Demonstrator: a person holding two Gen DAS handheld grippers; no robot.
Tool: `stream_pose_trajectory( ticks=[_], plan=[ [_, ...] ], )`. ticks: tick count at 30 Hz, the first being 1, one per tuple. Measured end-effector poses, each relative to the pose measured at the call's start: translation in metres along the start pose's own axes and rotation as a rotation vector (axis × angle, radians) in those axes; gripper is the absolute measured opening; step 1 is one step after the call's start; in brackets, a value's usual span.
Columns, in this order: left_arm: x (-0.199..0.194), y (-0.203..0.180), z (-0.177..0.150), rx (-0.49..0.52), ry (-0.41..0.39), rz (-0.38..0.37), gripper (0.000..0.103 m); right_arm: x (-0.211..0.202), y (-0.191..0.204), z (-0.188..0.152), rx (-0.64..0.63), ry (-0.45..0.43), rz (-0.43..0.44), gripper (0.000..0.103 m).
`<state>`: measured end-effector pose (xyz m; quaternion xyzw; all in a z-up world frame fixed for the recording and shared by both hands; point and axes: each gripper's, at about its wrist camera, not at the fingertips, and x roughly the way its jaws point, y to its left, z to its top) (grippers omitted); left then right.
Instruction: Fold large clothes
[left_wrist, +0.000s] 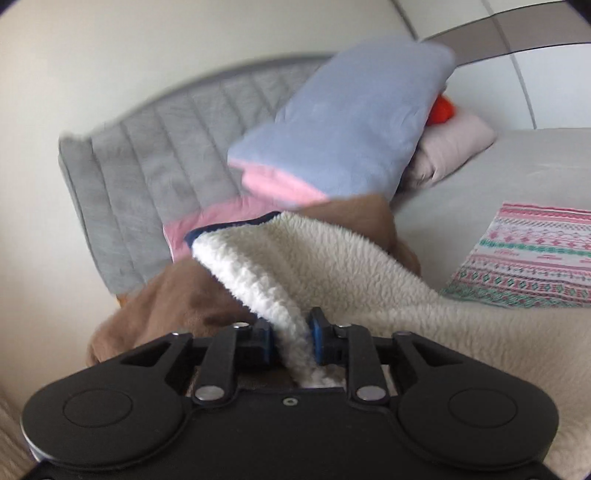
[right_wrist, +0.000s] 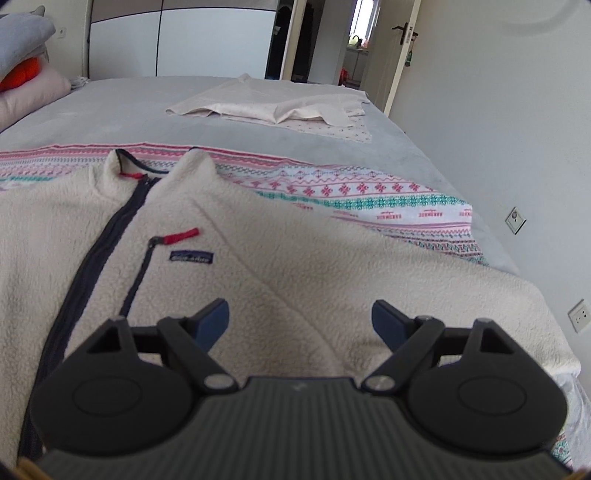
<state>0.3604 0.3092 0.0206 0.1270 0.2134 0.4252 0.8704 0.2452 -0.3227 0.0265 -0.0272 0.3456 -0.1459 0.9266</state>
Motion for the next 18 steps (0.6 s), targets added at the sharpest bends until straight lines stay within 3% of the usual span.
stream_pose_trajectory(
  ticks=[1, 2, 3, 4, 9, 13, 18],
  plan=[
    [-0.007, -0.001, 0.001, 0.012, -0.015, 0.007, 0.058, -0.002, 0.000, -0.001, -0.005, 0.002, 0.001, 0.085],
    [-0.014, -0.002, 0.003, 0.020, -0.017, -0.008, 0.072, -0.006, -0.002, -0.003, -0.005, 0.005, 0.001, 0.085],
    [-0.020, 0.000, 0.005, 0.015, -0.020, -0.044, 0.095, -0.010, -0.005, -0.004, 0.001, 0.006, 0.003, 0.085],
    [-0.024, 0.002, 0.009, 0.006, -0.029, -0.084, 0.103, -0.014, -0.009, -0.005, 0.011, 0.009, 0.006, 0.085],
    [-0.067, 0.007, 0.013, 0.029, -0.011, -0.277, 0.103, -0.040, -0.033, -0.016, 0.088, 0.023, 0.058, 0.094],
    [-0.101, 0.008, 0.002, 0.093, 0.080, -0.562, 0.103, -0.064, -0.051, -0.037, 0.132, 0.062, 0.131, 0.097],
    [-0.150, 0.016, -0.024, 0.198, 0.169, -0.863, 0.103, -0.095, -0.074, -0.072, 0.202, 0.120, 0.215, 0.100]
  ],
)
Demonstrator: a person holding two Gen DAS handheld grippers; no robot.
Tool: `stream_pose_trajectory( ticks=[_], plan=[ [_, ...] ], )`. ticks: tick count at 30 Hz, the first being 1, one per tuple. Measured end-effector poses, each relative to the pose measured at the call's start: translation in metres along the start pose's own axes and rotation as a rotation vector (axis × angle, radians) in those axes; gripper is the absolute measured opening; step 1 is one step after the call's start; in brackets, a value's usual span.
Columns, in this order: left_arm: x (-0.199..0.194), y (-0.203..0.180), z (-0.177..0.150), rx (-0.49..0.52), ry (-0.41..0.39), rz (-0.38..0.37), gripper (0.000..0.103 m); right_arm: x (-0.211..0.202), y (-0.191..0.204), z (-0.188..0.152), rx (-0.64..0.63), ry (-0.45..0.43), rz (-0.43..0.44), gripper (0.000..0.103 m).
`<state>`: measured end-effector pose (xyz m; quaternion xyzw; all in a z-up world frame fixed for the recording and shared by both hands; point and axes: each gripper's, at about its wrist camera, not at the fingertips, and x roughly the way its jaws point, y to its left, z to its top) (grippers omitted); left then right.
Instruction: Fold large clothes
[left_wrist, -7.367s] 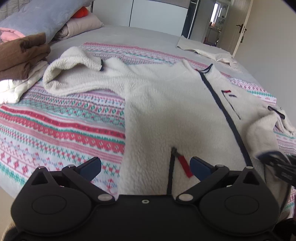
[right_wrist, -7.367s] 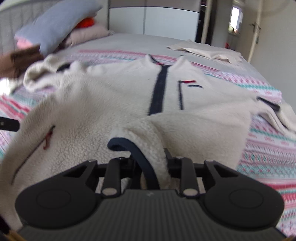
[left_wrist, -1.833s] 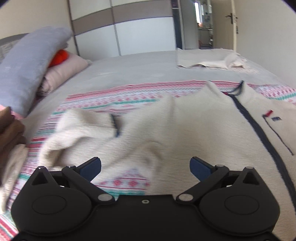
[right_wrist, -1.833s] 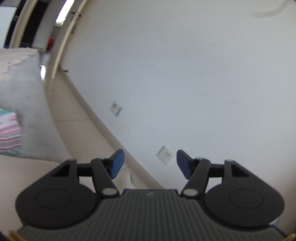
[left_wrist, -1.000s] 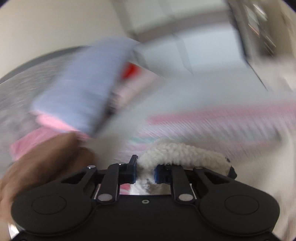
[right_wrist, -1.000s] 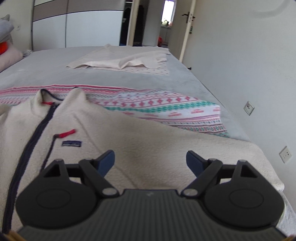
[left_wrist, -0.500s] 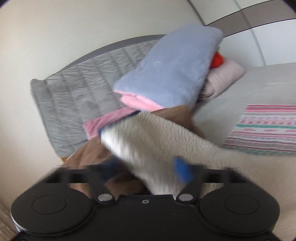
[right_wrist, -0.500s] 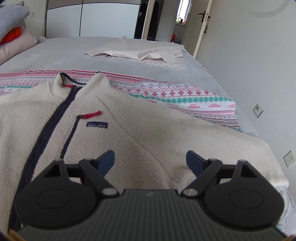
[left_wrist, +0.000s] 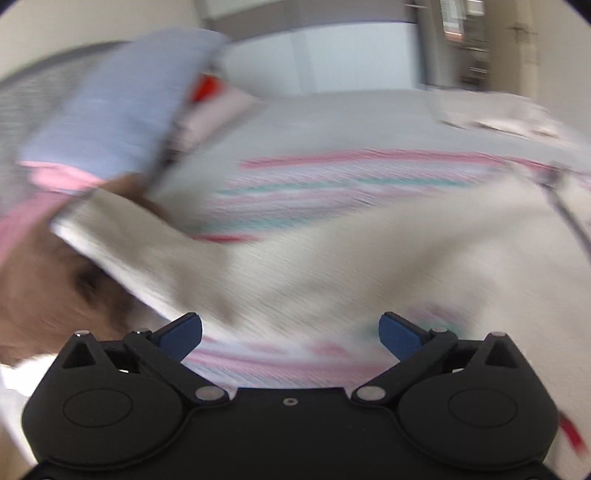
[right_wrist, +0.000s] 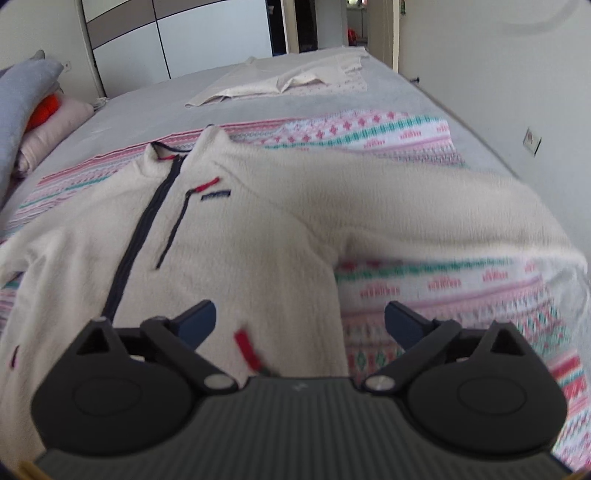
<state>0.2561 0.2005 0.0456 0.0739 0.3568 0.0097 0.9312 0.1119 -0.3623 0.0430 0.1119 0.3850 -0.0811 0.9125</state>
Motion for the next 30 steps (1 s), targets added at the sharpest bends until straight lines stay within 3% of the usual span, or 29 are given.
stream_pose_trajectory(
  ticks=[4, 8, 14, 19, 22, 24, 25, 26, 27, 28, 30],
  plan=[
    [-0.023, -0.022, -0.033, 0.019, 0.114, -0.237, 0.103, -0.029, -0.023, -0.032, 0.075, 0.022, 0.062, 0.100],
    [-0.045, -0.039, -0.071, 0.001, 0.196, -0.396, 0.103, -0.057, -0.044, -0.071, 0.128, 0.028, 0.115, 0.100],
    [-0.061, -0.047, -0.119, -0.069, 0.298, -0.632, 0.103, -0.077, -0.074, -0.124, 0.291, 0.069, 0.267, 0.100],
    [-0.063, -0.053, -0.150, -0.167, 0.394, -0.738, 0.103, -0.069, -0.091, -0.156, 0.432, 0.099, 0.357, 0.095],
    [-0.060, -0.057, -0.169, -0.235, 0.429, -0.790, 0.101, -0.055, -0.095, -0.170, 0.507, 0.144, 0.398, 0.081],
    [-0.066, -0.061, -0.174, -0.238, 0.391, -0.792, 0.100, -0.047, -0.094, -0.176, 0.543, 0.161, 0.433, 0.069],
    [-0.069, -0.063, -0.175, -0.230, 0.377, -0.792, 0.092, -0.044, -0.093, -0.178, 0.557, 0.164, 0.448, 0.062],
    [-0.072, -0.066, -0.175, -0.226, 0.370, -0.792, 0.067, -0.041, -0.090, -0.178, 0.564, 0.171, 0.463, 0.042],
    [-0.074, -0.068, -0.175, -0.227, 0.372, -0.783, 0.052, -0.038, -0.086, -0.178, 0.565, 0.183, 0.473, 0.026],
    [-0.076, -0.069, -0.173, -0.235, 0.376, -0.765, 0.030, -0.038, -0.081, -0.177, 0.556, 0.187, 0.465, 0.022],
    [-0.083, -0.061, -0.163, -0.314, 0.360, -0.783, 0.022, -0.049, -0.074, -0.169, 0.531, 0.149, 0.440, 0.013]
  ],
)
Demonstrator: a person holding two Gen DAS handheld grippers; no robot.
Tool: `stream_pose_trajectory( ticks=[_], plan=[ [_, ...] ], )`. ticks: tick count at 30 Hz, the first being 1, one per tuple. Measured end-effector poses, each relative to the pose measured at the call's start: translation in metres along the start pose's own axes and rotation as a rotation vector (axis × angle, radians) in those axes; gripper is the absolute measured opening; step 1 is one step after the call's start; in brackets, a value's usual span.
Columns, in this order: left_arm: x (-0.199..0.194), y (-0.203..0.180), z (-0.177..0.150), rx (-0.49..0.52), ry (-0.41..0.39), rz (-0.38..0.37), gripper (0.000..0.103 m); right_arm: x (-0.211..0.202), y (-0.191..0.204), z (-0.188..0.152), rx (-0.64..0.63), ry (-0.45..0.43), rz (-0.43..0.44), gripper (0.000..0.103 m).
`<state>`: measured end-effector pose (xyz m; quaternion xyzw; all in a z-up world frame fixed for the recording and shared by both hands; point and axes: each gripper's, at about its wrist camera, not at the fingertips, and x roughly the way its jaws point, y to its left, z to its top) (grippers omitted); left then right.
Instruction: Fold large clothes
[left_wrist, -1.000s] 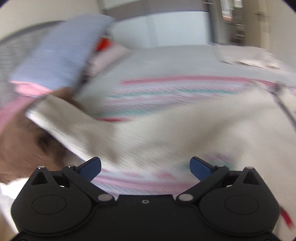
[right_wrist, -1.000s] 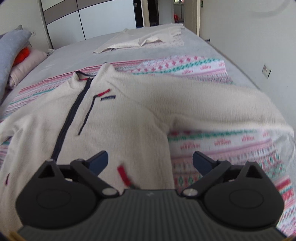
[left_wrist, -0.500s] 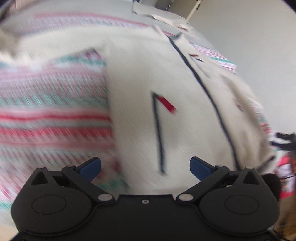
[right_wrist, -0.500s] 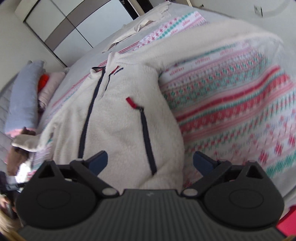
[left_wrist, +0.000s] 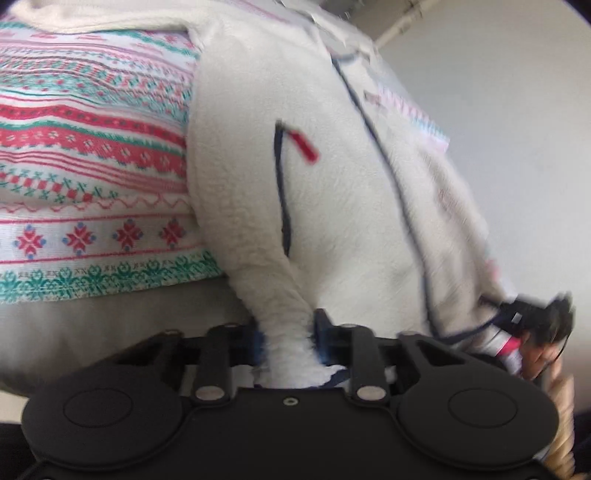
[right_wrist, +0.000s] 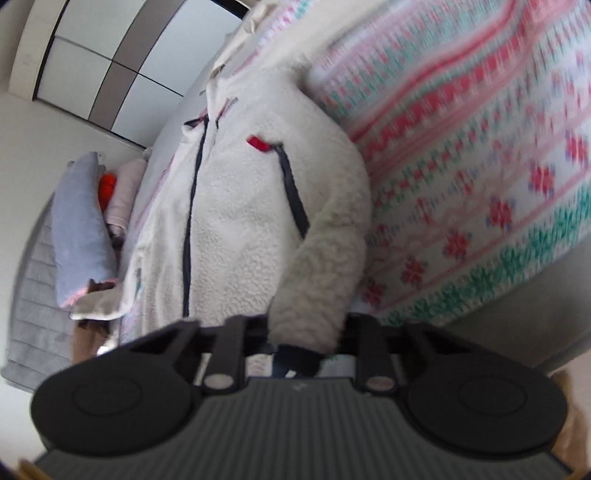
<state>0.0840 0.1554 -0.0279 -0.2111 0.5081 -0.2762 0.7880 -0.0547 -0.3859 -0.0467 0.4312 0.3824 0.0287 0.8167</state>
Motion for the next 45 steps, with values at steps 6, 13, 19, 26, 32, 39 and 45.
stream_pose_trajectory(
  ticks=[6, 13, 19, 26, 32, 39, 45],
  plan=[
    [-0.082, -0.036, 0.024, 0.007, -0.253, -0.092, 0.018, -0.057, 0.052, 0.019, -0.061, -0.171, 0.132, 0.010],
    [-0.093, -0.039, 0.015, 0.056, -0.198, 0.001, 0.018, -0.070, 0.064, 0.017, -0.093, -0.182, 0.117, 0.010],
    [-0.024, -0.006, -0.018, 0.079, 0.008, 0.213, 0.018, -0.022, 0.016, -0.014, -0.049, -0.032, -0.081, 0.010],
    [-0.017, 0.009, -0.026, 0.053, 0.035, 0.232, 0.018, -0.009, -0.015, -0.029, -0.002, 0.004, -0.116, 0.010],
    [-0.010, 0.009, -0.026, 0.114, 0.056, 0.285, 0.019, -0.008, -0.003, -0.027, -0.063, 0.023, -0.180, 0.011],
    [-0.027, -0.002, -0.033, 0.160, 0.022, 0.358, 0.072, -0.021, 0.011, -0.027, -0.179, 0.053, -0.270, 0.072],
    [-0.052, -0.018, -0.010, 0.211, -0.144, 0.389, 0.099, -0.050, 0.017, 0.005, -0.176, -0.059, -0.185, 0.086]
  ],
)
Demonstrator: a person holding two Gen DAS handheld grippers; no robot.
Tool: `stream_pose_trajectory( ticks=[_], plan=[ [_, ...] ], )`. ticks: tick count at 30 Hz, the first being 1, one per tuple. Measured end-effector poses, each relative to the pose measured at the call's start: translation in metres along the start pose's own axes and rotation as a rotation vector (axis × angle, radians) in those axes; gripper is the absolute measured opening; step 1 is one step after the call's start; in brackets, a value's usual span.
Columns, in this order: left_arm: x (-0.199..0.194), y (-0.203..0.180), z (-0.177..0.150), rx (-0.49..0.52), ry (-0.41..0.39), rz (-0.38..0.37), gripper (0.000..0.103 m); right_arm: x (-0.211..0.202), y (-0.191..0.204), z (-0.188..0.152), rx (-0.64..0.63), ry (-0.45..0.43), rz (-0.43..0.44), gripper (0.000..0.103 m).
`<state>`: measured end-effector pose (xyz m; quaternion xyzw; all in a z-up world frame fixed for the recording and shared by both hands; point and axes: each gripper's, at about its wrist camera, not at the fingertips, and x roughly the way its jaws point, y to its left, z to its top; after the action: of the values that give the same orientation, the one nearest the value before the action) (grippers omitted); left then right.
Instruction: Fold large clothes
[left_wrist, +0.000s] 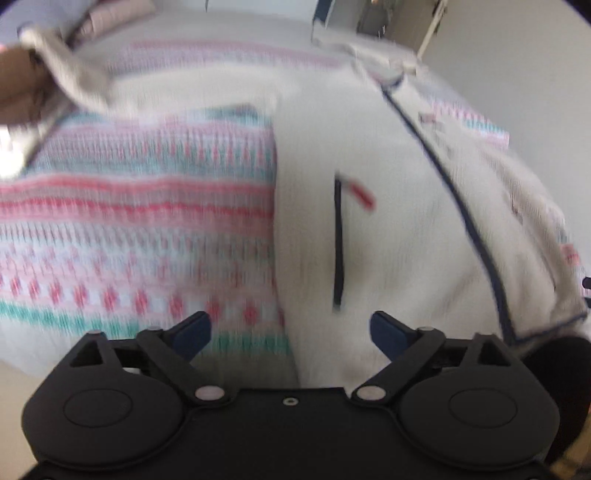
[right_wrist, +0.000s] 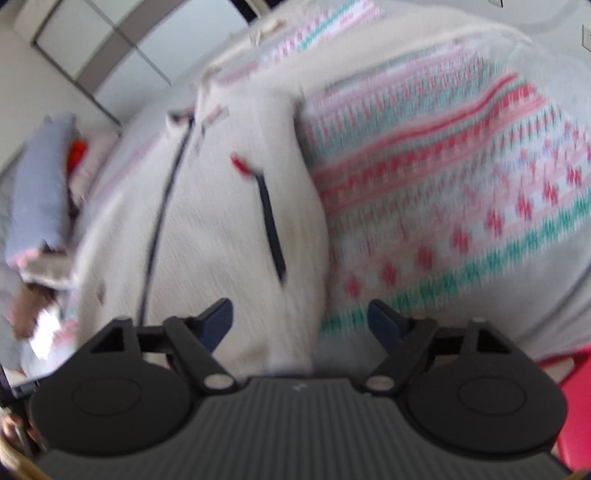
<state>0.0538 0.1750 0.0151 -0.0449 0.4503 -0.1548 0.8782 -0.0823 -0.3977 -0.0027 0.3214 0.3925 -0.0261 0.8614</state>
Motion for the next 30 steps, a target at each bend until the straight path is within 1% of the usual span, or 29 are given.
stream_pose_trajectory(
  ticks=[1, 3, 5, 8, 12, 14, 17, 21, 23, 25, 26, 27, 29, 30],
  plan=[
    [-0.001, -0.004, 0.008, 0.007, -0.035, 0.003, 0.103, 0.001, 0.001, 0.010, 0.008, -0.022, 0.006, 0.086],
    [0.002, -0.013, 0.026, 0.029, -0.099, 0.019, 0.103, 0.009, 0.004, 0.032, 0.022, -0.053, 0.013, 0.087],
    [0.011, -0.026, 0.045, 0.059, -0.137, 0.044, 0.103, 0.022, 0.004, 0.055, 0.051, -0.068, 0.031, 0.087],
    [0.033, -0.044, 0.073, 0.112, -0.162, 0.064, 0.103, 0.047, 0.000, 0.090, 0.115, -0.081, 0.066, 0.087],
    [0.071, -0.072, 0.112, 0.181, -0.175, 0.085, 0.103, 0.083, -0.005, 0.133, 0.189, -0.101, 0.098, 0.087],
    [0.092, -0.089, 0.127, 0.220, -0.180, 0.069, 0.103, 0.104, -0.007, 0.155, 0.206, -0.119, 0.091, 0.087],
    [0.125, -0.119, 0.151, 0.244, -0.186, 0.042, 0.103, 0.137, -0.017, 0.186, 0.234, -0.147, 0.047, 0.086],
    [0.168, -0.164, 0.175, 0.284, -0.184, -0.046, 0.103, 0.180, -0.043, 0.215, 0.314, -0.172, -0.011, 0.080],
    [0.189, -0.186, 0.182, 0.297, -0.192, -0.075, 0.103, 0.191, -0.055, 0.224, 0.352, -0.230, 0.024, 0.077],
    [0.210, -0.205, 0.185, 0.302, -0.190, -0.107, 0.103, 0.198, -0.064, 0.233, 0.379, -0.277, 0.031, 0.064],
    [0.219, -0.213, 0.186, 0.299, -0.189, -0.126, 0.103, 0.201, -0.066, 0.237, 0.380, -0.296, 0.012, 0.042],
    [0.228, -0.221, 0.187, 0.294, -0.189, -0.150, 0.103, 0.205, -0.068, 0.240, 0.367, -0.304, -0.020, 0.015],
    [0.242, -0.234, 0.187, 0.280, -0.178, -0.188, 0.103, 0.208, -0.066, 0.246, 0.287, -0.315, -0.091, 0.012],
    [0.248, -0.241, 0.187, 0.278, -0.167, -0.207, 0.103, 0.204, -0.061, 0.247, 0.229, -0.342, -0.110, 0.011]
  ],
)
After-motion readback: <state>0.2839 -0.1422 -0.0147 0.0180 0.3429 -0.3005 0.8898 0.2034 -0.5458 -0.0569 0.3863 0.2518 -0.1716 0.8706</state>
